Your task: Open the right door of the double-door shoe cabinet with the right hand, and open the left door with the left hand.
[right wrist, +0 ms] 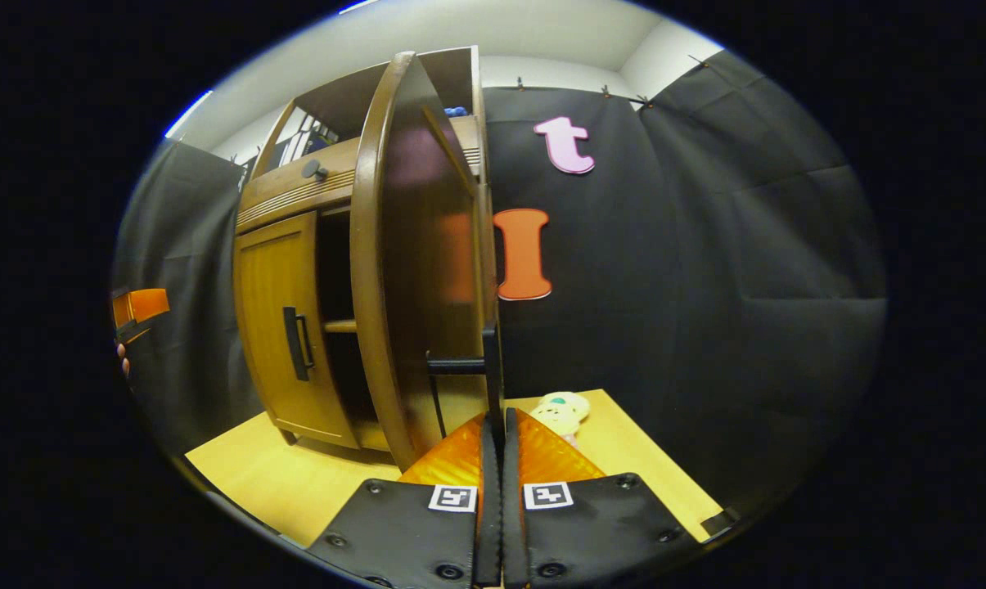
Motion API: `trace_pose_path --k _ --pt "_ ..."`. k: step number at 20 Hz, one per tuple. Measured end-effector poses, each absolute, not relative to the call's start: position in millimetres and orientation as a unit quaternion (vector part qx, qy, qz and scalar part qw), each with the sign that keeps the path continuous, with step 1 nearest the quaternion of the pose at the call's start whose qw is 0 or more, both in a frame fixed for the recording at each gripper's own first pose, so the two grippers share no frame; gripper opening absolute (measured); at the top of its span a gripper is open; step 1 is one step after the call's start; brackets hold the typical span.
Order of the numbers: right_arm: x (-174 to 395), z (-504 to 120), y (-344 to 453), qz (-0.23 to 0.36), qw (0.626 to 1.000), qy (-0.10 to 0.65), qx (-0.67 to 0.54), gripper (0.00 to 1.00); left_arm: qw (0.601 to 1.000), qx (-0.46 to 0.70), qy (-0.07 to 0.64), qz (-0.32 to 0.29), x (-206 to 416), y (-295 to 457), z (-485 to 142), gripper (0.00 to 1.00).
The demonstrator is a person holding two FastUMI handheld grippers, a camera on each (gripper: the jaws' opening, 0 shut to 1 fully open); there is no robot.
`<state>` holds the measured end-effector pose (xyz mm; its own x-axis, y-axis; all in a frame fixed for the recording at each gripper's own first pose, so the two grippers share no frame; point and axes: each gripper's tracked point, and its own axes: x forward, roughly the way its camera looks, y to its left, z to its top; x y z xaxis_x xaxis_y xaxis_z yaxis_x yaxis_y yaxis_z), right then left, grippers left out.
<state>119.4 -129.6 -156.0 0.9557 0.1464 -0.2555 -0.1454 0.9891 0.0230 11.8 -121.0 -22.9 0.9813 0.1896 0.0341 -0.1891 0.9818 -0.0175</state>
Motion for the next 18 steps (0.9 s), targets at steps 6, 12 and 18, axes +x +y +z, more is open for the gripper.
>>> trace_pose_path --k 6,12,18 --pt "135.2 -152.6 -154.9 0.119 0.985 0.122 0.006 0.08 0.995 -0.008 -0.009 0.101 10.6 -134.2 -34.0 0.93" --pt "138.4 -154.8 -158.6 0.160 0.981 0.113 0.020 0.08 0.993 -0.006 -0.012 0.120 6.1 -131.6 -33.5 0.95" --pt "110.2 -155.2 -163.8 0.138 0.983 0.118 0.010 0.00 0.994 -0.002 -0.015 0.110 5.9 -137.4 -32.7 0.95"
